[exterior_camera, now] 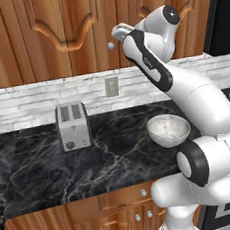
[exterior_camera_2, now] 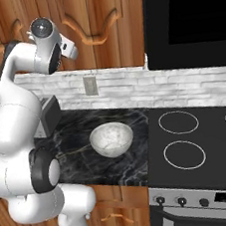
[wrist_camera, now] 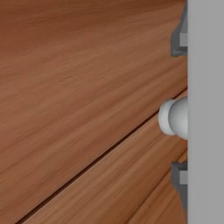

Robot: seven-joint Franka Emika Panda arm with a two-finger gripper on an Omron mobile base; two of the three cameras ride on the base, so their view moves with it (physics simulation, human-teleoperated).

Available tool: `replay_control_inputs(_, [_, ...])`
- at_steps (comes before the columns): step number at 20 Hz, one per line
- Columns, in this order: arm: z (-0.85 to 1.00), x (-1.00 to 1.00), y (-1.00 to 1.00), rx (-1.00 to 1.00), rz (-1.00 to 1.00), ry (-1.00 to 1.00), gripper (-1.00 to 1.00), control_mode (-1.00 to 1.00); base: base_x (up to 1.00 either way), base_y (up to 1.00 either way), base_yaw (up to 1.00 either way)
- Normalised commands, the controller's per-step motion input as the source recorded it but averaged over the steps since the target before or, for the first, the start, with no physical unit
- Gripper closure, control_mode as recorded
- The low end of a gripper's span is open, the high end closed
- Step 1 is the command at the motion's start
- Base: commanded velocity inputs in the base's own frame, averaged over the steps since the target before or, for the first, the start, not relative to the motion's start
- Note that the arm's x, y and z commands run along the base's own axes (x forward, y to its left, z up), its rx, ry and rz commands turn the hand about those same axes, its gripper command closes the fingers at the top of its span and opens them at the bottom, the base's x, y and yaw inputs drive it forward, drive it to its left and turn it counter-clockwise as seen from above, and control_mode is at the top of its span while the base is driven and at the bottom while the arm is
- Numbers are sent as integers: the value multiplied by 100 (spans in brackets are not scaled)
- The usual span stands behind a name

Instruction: Open the cabinet and move the ladle to the pot. Then close the cabinet.

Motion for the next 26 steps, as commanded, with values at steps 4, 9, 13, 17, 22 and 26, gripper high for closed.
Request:
replay_control_inputs(4, [0,0,0,0,0,0,100,-100,0,0,0])
replay_control_inputs(9, [0,0,0,0,0,0,100,-100,0,0,0])
replay_control_inputs(13, [0,-1,0,0,0,-2,100,-100,0,0,0])
replay_control_inputs(17, [0,-24,0,0,0,-12,100,-100,0,0,0])
replay_control_inputs(22, [0,-38,-11,0,0,-10,100,-100,0,0,0])
replay_control_inputs(26, [6,-50,-28,0,0,-10,100,-100,0,0,0])
